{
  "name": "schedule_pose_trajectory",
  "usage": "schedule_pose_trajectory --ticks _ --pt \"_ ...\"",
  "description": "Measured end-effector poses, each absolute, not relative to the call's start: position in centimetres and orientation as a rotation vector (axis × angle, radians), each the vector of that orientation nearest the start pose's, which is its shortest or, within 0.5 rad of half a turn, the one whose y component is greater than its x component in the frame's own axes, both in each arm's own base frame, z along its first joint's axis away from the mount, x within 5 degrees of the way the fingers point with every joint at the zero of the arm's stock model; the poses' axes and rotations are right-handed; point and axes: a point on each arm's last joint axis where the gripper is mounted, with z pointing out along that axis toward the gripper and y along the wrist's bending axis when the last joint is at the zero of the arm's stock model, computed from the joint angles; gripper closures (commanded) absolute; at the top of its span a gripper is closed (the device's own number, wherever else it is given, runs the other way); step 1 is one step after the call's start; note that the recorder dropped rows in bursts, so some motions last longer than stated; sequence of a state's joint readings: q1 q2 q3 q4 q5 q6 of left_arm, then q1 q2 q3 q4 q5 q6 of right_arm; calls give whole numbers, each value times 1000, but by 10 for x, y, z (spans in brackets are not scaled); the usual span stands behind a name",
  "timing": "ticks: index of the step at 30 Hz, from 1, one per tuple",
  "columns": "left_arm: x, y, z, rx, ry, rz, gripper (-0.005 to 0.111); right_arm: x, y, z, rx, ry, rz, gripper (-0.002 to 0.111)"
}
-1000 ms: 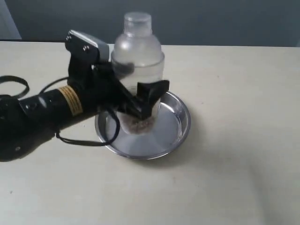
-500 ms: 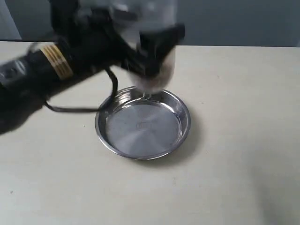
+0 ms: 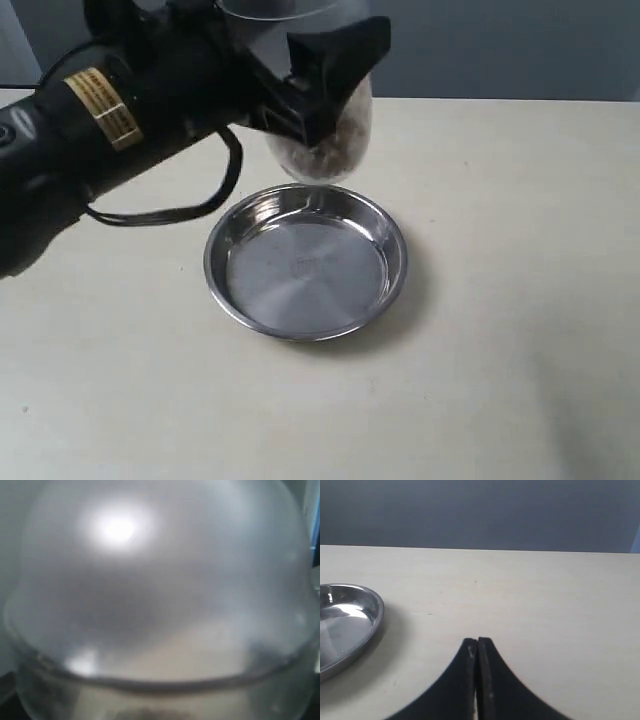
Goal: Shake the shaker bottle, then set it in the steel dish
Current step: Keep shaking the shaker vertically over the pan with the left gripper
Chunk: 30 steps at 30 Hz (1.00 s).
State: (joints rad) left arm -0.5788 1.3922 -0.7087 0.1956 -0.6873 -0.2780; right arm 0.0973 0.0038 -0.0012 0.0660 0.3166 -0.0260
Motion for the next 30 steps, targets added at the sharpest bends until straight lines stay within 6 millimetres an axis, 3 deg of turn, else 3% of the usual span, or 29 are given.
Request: schedule_pose_trajectory --ticks 1,5,7,11,13,14,18,20,24,25,27,30 --pt "247 -172 282 421 1506 -643 107 54 7 185 -69 1802 114 109" --pt "250 -171 205 437 1869 -571 107 54 7 185 -69 1802 114 109" --pt "245 -172 214 487 1823 -598 107 54 7 185 -69 1802 114 109" --pt "233 -174 301 513 1412 -680 107 54 7 185 -69 1802 114 109" --pt "231 -173 310 502 1380 -667 107 54 7 185 -69 1802 114 109" --pt "235 -172 299 487 1432 -651 107 54 7 185 -69 1802 114 109" --pt "246 -171 212 480 1816 -580 107 54 7 185 -69 1802 114 109" --pt "243 -171 208 508 1808 -591 107 54 7 185 -69 1802 114 109" --pt "244 -173 263 457 1536 -655 107 54 7 185 -69 1802 114 109" --pt "246 -173 266 432 1525 -654 107 54 7 185 -69 1802 114 109" --pt "253 -174 248 398 1605 -638 107 54 7 185 -69 1802 114 109" --pt "253 -172 199 426 1839 -581 107 54 7 185 -69 1802 114 109"
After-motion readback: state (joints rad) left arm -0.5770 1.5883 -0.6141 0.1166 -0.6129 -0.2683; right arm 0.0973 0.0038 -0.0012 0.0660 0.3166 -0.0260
